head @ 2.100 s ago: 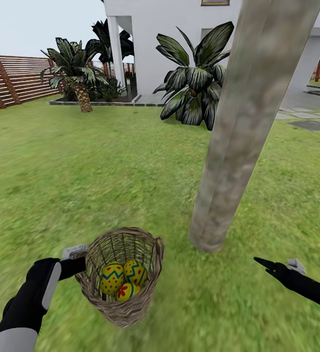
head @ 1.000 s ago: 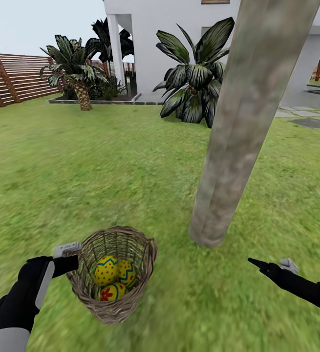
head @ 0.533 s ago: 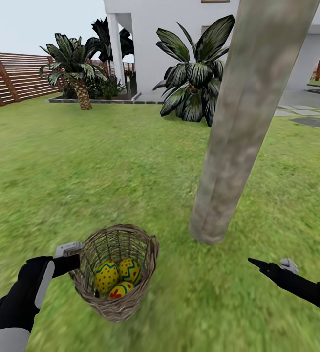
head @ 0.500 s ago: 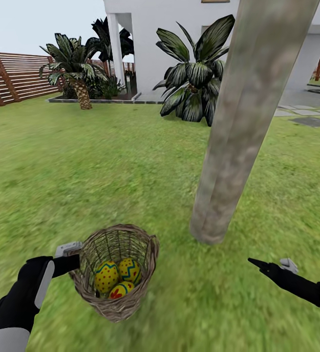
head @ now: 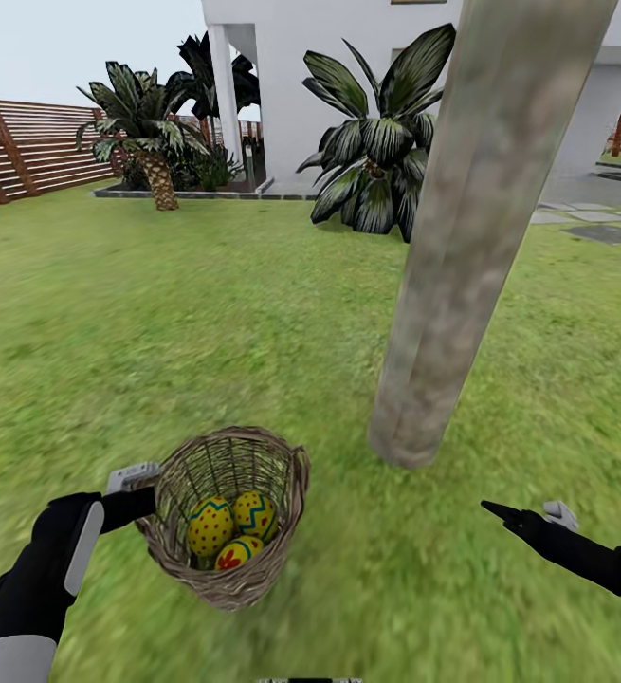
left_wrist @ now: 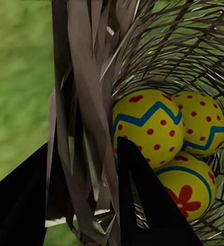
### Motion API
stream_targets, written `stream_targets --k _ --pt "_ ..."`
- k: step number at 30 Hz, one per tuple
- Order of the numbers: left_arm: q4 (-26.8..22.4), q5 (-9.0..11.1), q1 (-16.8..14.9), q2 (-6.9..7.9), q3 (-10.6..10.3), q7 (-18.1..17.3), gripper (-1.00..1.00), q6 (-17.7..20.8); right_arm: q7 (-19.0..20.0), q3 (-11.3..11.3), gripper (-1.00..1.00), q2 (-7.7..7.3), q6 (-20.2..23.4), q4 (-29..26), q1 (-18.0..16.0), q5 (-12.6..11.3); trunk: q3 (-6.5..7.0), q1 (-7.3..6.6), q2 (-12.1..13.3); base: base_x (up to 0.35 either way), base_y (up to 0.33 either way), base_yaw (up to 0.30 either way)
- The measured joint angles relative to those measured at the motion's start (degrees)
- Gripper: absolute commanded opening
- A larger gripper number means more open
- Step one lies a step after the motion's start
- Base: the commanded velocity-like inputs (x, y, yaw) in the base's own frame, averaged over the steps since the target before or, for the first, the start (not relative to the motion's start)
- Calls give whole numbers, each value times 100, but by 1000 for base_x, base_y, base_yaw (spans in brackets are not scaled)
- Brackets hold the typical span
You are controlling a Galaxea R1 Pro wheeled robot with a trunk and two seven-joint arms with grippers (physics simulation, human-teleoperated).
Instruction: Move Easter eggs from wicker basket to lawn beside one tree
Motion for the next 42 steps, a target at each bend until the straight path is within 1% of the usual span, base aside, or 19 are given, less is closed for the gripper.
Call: stream_targets --k 11,14,19,20,21,30,31,34,35,42 --pt "-211 166 2 1 -9 8 -100 6 0 -7 100 0 -3 2 0 0 -197 241 -441 0 0 0" --pt "-357 183 -2 2 -7 15 -100 152 0 -7 100 3 -5 0 0 0 -251 307 -562 0 0 0" --pt "-535 241 -2 1 -8 17 -100 206 0 -3 100 0 -5 -1 0 -1 -362 321 -571 0 0 0" --pt "-516 261 8 -4 -3 20 -100 169 -32 -16 100 -32 -38 -26 -1 31 -360 320 -570 0 0 0" --pt "-525 259 21 -7 -23 7 -100 137 -50 9 100 -34 -71 6 0 64 -361 320 -570 0 0 0" --pt "-521 299 52 -18 -26 -3 -100 131 -17 -7 100 -1 -362 9 1 358 -361 321 -570 0 0 0" --pt "-521 300 52 -18 -26 -3 100 133 -17 -7 100 0 -394 9 1 391 -361 321 -570 0 0 0" --pt "-516 294 55 -13 -29 -3 100 136 -23 -7 100 0 -422 18 4 489 -362 321 -569 0 0 0" --pt "-516 296 55 -11 -26 -3 100 138 -26 -7 100 0 -424 23 1 952 -362 321 -569 0 0 0" --pt "-519 296 55 -10 -31 -3 100 137 -26 -7 100 0 -422 26 2 964 -361 321 -569 0 0 0"
